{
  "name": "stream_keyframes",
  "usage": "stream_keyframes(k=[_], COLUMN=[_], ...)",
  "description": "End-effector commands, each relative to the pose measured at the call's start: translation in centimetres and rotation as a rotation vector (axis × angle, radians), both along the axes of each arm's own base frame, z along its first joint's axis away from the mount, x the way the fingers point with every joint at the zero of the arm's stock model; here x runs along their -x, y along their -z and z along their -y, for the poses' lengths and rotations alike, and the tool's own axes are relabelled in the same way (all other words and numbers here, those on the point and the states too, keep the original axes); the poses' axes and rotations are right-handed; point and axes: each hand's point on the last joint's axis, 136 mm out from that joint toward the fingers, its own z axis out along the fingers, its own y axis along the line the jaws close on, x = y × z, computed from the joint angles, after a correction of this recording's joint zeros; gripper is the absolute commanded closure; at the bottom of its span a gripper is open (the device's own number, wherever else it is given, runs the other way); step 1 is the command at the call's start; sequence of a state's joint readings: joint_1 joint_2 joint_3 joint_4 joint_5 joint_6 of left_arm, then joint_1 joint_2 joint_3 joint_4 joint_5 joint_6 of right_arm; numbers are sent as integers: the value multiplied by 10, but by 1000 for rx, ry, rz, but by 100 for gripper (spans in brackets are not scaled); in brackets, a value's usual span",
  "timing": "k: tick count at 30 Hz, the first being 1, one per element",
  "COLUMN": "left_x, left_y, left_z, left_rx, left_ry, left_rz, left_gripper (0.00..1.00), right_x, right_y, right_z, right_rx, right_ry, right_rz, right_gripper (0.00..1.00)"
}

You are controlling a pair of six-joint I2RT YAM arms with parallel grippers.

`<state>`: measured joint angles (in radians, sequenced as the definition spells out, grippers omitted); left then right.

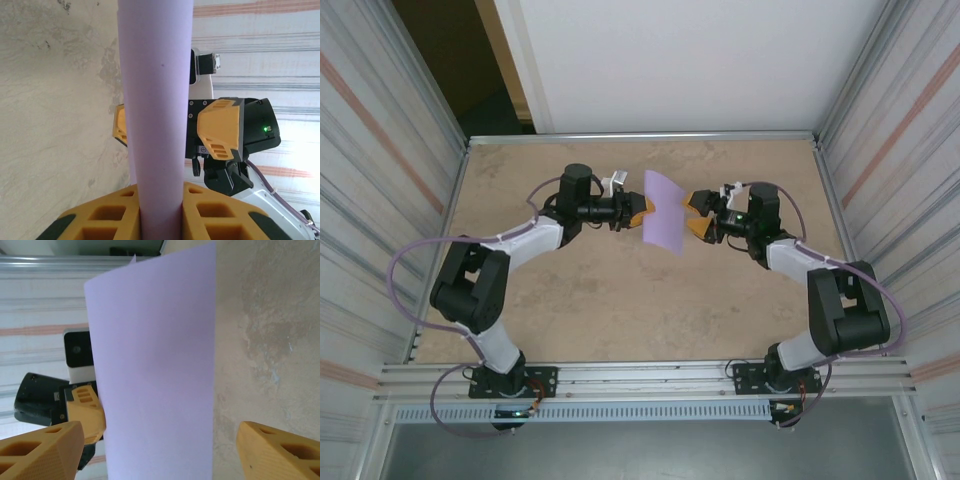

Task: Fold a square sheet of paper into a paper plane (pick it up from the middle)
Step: First fold in half a square sheet of paper at the center of the table.

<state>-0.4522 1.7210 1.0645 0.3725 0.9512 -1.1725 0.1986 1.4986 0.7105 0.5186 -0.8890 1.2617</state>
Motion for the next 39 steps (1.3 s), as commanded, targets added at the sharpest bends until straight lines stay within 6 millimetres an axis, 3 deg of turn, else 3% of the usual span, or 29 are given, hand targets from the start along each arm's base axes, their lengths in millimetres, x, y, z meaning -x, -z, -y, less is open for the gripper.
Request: stream_keyframes(k=[1,5,8,19,28,34,39], left_x=[-6,-8,-9,-9,-11,-8,-4], left_y=[-13,-5,-3,19,31,34,45], left_z=[1,2,1,-9,-9,-10,-15], left_rx=[34,29,26,-42,-59,-62,-102], left_ry=[22,31,32,23,18,22,12], left_rz=[28,2,-5,-30,-56,-62,-79], left_gripper=[77,77,78,78,78,78,65], right_x=[7,12,7,1,13,13,11], right_y=[-1,10,11,1,1,4,2], right_z=[-12,-30,-33,-13,-14,-15,-10], right_rx=[-31,-45,-62,-69,26,92,146], right_ry=[-51,-105,-98,-52,-69,-63,-54], right_rz=[1,-23,-24,-5,12,19,15], right_gripper=[22,25,32,58,77,96,100])
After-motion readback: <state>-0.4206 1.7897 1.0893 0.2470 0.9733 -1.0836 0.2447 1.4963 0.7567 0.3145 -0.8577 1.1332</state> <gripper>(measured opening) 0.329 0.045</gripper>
